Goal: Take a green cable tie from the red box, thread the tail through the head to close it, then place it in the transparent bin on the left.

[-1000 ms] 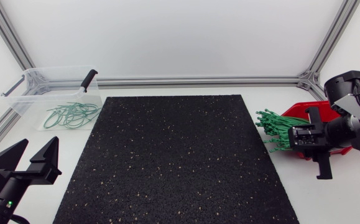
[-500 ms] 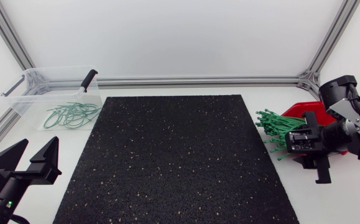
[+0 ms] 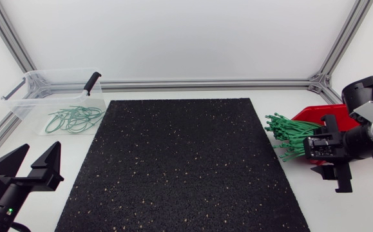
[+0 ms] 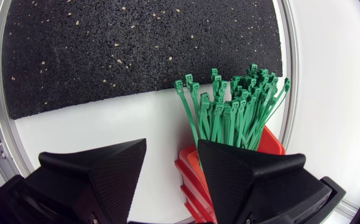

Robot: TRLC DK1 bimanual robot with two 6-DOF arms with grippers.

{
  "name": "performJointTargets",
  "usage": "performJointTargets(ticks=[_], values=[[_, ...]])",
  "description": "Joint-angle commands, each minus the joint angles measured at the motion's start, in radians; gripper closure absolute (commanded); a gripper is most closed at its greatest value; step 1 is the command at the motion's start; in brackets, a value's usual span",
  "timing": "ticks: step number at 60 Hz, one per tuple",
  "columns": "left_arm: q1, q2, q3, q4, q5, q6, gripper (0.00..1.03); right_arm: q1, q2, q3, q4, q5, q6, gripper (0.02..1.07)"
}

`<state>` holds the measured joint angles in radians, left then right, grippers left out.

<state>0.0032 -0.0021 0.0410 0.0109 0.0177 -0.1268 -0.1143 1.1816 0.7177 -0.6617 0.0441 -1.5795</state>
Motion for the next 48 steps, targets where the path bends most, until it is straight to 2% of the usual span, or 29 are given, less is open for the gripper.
performJointTargets(ticks=[1, 16, 19, 23, 31, 41, 44, 48], values=[[-0.003, -0.001, -0.039, -0.025, 0.001, 0.019, 0.04, -0.007, 0.000, 0.000, -0.009, -0.012, -0.027, 0.44], [-0.005, -0.001, -0.039, -0.025, 0.001, 0.019, 0.04, -0.013, 0.039, 0.012, 0.048, -0.024, -0.014, 0.44], [-0.008, -0.001, -0.039, -0.025, 0.001, 0.019, 0.04, -0.013, 0.052, 0.019, 0.066, -0.033, -0.005, 0.48], [-0.008, -0.001, -0.039, -0.025, 0.001, 0.019, 0.04, -0.016, 0.062, 0.025, 0.079, -0.044, -0.002, 0.49], [-0.008, -0.001, -0.039, -0.025, 0.001, 0.019, 0.04, -0.016, 0.075, 0.025, 0.103, -0.062, 0.012, 0.63], [-0.008, -0.001, -0.039, -0.025, 0.001, 0.019, 0.04, -0.021, 0.084, 0.022, 0.131, -0.079, 0.019, 0.73], [-0.008, -0.001, -0.039, -0.025, -0.001, 0.019, 0.04, -0.021, 0.089, 0.017, 0.132, -0.087, 0.021, 0.82], [-0.009, -0.001, -0.039, -0.025, 0.001, 0.019, 0.04, -0.021, 0.092, 0.009, 0.142, -0.087, 0.021, 0.83]])
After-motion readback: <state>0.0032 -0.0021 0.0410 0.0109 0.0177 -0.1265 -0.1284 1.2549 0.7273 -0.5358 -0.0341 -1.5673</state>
